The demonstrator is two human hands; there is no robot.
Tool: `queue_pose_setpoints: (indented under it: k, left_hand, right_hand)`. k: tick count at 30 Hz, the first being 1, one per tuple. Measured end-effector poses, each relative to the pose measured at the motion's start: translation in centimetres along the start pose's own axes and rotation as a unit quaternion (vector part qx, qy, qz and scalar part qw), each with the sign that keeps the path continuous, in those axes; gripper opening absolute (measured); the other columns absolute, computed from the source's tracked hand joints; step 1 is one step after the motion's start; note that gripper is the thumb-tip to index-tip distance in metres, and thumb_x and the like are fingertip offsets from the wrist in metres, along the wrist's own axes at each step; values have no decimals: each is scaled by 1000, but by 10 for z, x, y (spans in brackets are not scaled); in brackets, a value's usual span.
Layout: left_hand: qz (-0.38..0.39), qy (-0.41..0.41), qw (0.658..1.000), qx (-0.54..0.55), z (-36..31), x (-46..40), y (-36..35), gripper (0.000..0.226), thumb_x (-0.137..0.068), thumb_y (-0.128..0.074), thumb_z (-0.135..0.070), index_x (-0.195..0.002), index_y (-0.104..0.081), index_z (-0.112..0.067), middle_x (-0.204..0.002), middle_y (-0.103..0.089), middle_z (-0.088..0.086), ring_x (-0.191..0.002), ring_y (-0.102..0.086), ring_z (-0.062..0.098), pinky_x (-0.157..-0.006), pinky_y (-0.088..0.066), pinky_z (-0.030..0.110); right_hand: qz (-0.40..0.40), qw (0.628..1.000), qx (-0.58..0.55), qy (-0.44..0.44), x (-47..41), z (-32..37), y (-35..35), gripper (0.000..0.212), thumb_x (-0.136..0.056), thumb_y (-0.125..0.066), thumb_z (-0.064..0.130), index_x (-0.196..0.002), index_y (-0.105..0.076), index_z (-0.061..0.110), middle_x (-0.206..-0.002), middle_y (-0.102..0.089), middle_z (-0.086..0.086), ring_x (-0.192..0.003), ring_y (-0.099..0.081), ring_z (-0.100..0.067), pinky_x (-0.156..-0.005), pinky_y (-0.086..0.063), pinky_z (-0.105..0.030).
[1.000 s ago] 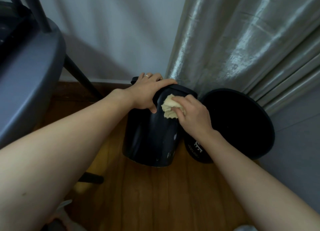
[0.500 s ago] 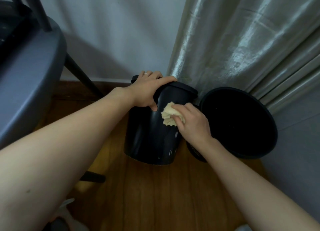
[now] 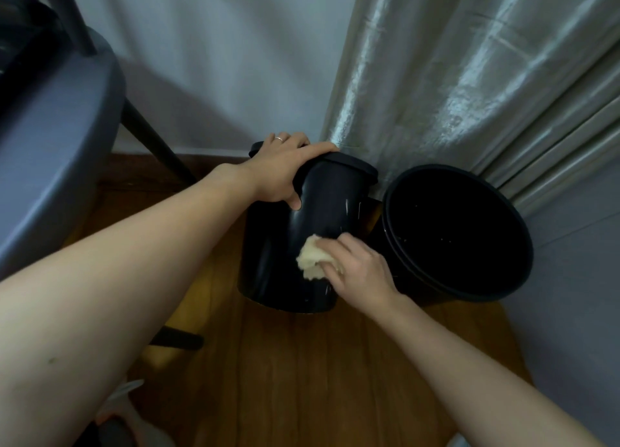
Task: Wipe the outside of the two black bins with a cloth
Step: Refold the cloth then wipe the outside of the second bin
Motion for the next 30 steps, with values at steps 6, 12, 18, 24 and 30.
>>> queue_pose_setpoints:
  k: [6,12,18,24,30]
  left_hand:
    - [-2,0,1000,9,0,1,1,113,-59,-90,-28,-149,-22,-41,-130,-40,8,-121,-34,30,-110,-20,41]
    - [3,-4,1000,10,0,1,1,112,-60,-89,-29,-149,-22,-41,-129,-40,7,-120,-34,30,-109,-19,40]
    - [-6,5,1000,2,6,0,-2,114,-59,-90,-31,-150,-21,-42,-131,-40,8,-120,-36,31,-110,-22,42]
    - [-1,-3,1000,12,2,2,2,111,-61,-89,-28,-149,-22,-40,-129,-40,7,-120,-35,30,-108,-20,40]
    - [3,0,1000,11,2,2,2,112,-61,-89,-29,-149,-21,-41,-130,-40,7,-120,-34,30,-108,-19,40]
  right_hand:
    - [-8,999,-18,-29,13,12,-10,33,-88,-62,29,-120,-61,19,-92,-54,-1,-79,-58,-18,-57,-53,-30]
    - [110,989,-13,98,51,23,-28,31,-90,-54,34,-118,-54,22,-96,-55,0,-82,-59,-14,-52,-55,-30]
    - [-28,993,-47,-102,10,9,-7,31,-88,-67,23,-119,-63,20,-95,-57,1,-78,-60,-16,-60,-46,-23]
    - [38,999,-22,-6,38,19,-23,31,-89,-61,27,-119,-57,22,-95,-54,0,-82,-60,-15,-58,-56,-27]
    - [60,994,-3,94,37,19,-20,27,-90,-54,28,-115,-57,20,-91,-57,-2,-77,-59,-17,-51,-55,-33]
Point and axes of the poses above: each hand's wrist, its own x-axis away from the middle knuckle, its own y-axis out of the back of the hand, z = x × y, the point moved 3 cm from there along -x, towards the middle knuckle
